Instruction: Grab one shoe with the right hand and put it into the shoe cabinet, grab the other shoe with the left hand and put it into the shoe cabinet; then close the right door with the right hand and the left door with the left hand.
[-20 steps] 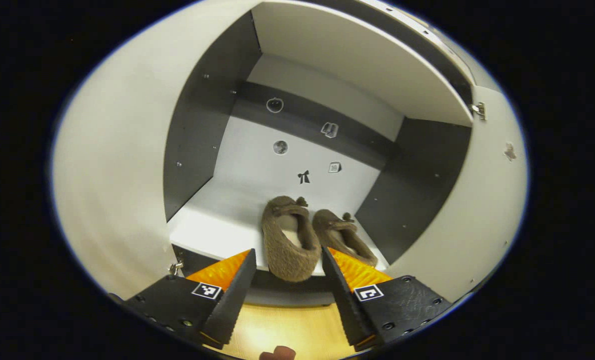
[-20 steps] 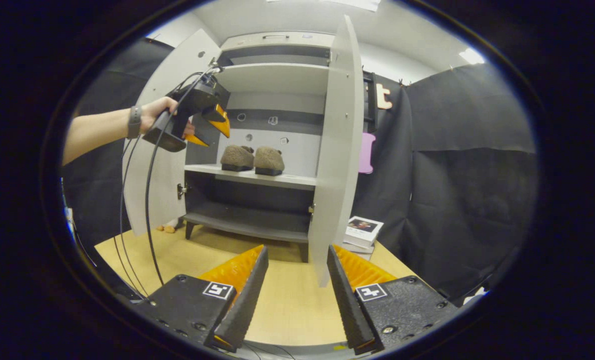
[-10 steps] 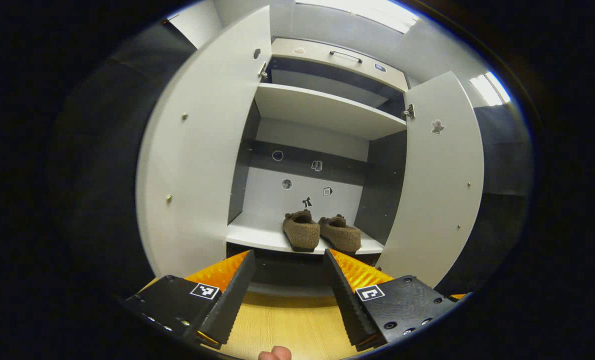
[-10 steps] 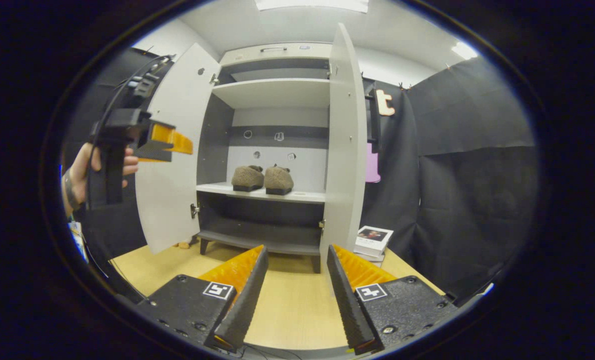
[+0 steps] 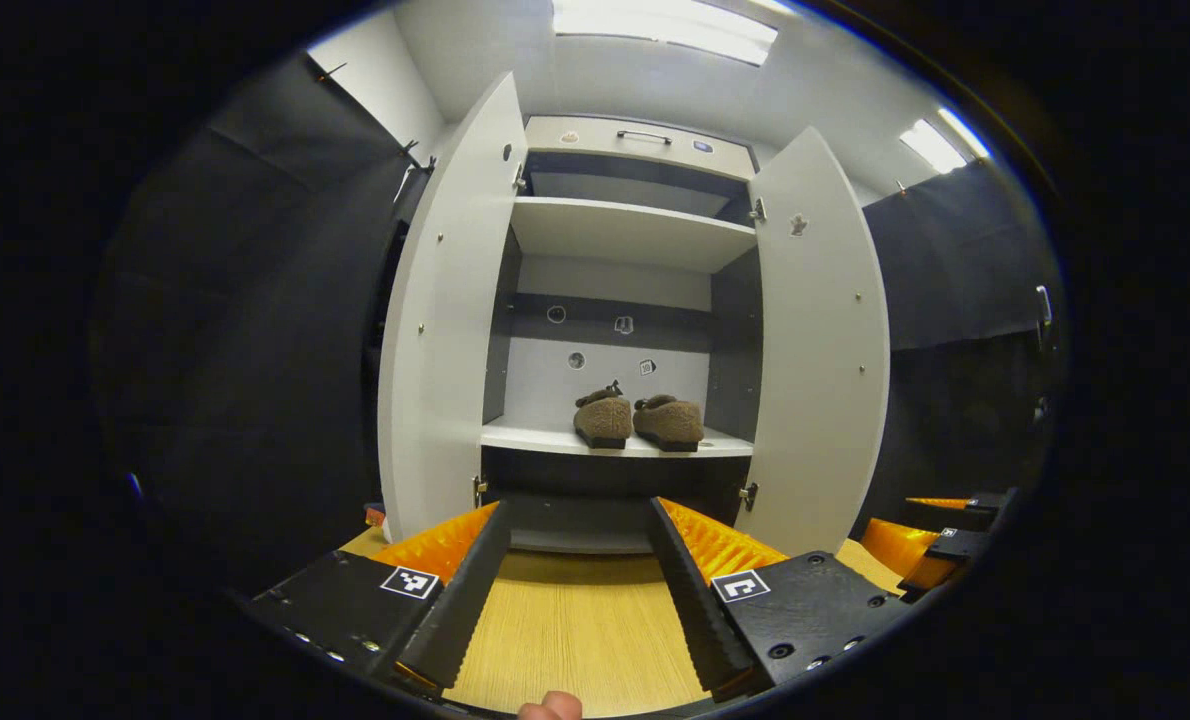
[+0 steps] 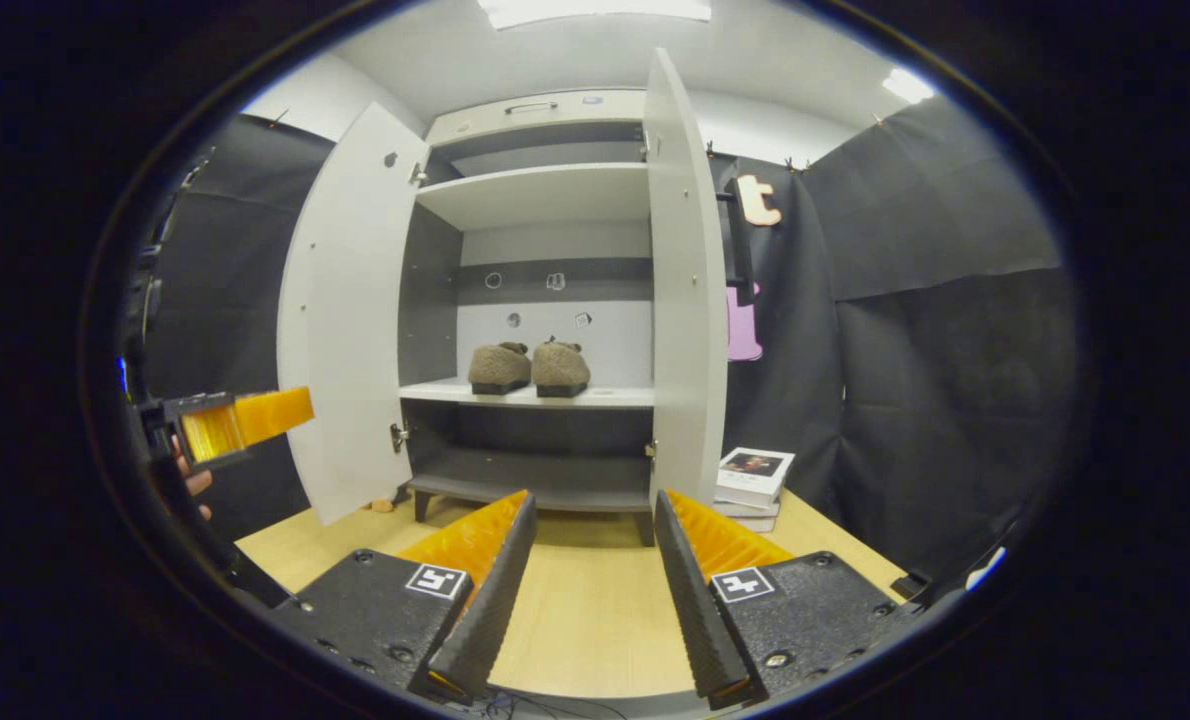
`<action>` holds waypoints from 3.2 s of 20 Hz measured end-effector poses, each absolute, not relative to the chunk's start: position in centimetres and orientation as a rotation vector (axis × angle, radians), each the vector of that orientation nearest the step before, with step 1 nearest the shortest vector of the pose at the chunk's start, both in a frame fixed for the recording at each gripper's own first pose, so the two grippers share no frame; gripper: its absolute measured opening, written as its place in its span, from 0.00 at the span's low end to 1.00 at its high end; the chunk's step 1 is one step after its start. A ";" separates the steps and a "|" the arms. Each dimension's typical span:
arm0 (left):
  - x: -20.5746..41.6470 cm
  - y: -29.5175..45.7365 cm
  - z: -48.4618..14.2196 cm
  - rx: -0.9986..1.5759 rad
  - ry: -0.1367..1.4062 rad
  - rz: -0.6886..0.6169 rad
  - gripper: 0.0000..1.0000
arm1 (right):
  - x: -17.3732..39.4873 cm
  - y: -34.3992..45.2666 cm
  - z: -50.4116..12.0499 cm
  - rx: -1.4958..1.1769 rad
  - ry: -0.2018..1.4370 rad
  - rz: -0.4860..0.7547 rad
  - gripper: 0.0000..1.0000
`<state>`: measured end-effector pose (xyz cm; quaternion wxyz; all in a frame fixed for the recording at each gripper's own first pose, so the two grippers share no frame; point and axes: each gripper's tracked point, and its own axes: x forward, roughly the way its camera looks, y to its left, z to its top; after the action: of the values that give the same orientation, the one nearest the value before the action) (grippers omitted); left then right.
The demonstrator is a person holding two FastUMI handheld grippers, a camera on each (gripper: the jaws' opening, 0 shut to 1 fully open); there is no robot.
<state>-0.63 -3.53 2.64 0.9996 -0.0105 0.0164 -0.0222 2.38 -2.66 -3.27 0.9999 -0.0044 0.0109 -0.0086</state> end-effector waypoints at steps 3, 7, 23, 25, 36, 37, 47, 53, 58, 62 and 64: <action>-2.6 -4.6 1.5 -0.053 0.059 -0.042 0.83 | 1.8 -2.1 -3.6 0.017 0.029 0.011 0.75; -3.5 -4.7 -0.1 -0.025 0.079 -0.028 0.86 | 1.1 -3.2 -2.2 -0.017 -0.005 0.002 0.75; -4.7 -3.5 0.2 0.024 0.063 0.006 0.93 | 6.2 -17.2 15.5 -0.013 -0.186 -0.181 0.84; -4.7 -3.5 -0.1 0.011 0.076 0.004 0.93 | 8.1 -18.3 17.6 0.009 -0.185 -0.177 0.87; -4.7 -3.1 -0.9 0.012 0.115 0.022 0.93 | 15.2 -20.8 19.4 0.045 -0.158 -0.166 0.91; -4.7 -3.2 -1.0 0.010 0.119 0.019 0.93 | 15.2 -20.7 19.3 0.055 -0.154 -0.159 0.84; -4.1 -2.9 -0.7 0.019 0.107 0.000 0.93 | 15.8 -11.9 19.5 -0.035 -0.180 -0.038 0.90; -3.9 -1.3 -0.9 0.032 0.115 0.020 0.93 | 18.4 -6.8 19.3 -0.025 -0.186 0.034 0.90; -4.1 -0.6 -1.0 0.043 0.127 0.035 0.93 | 22.4 -2.7 18.5 -0.040 -0.174 0.070 0.91; -4.3 -0.5 -1.1 0.033 0.131 0.043 0.93 | 23.3 -2.3 18.0 -0.022 -0.168 0.054 0.87; -4.3 -0.2 -0.8 0.016 0.132 0.052 0.93 | 22.4 -2.6 17.7 -0.010 -0.169 0.047 0.92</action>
<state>-4.34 -0.19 -0.81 0.9975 0.0080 0.0659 0.0259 22.43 -2.56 17.71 0.9962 -0.0051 -0.0842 0.0234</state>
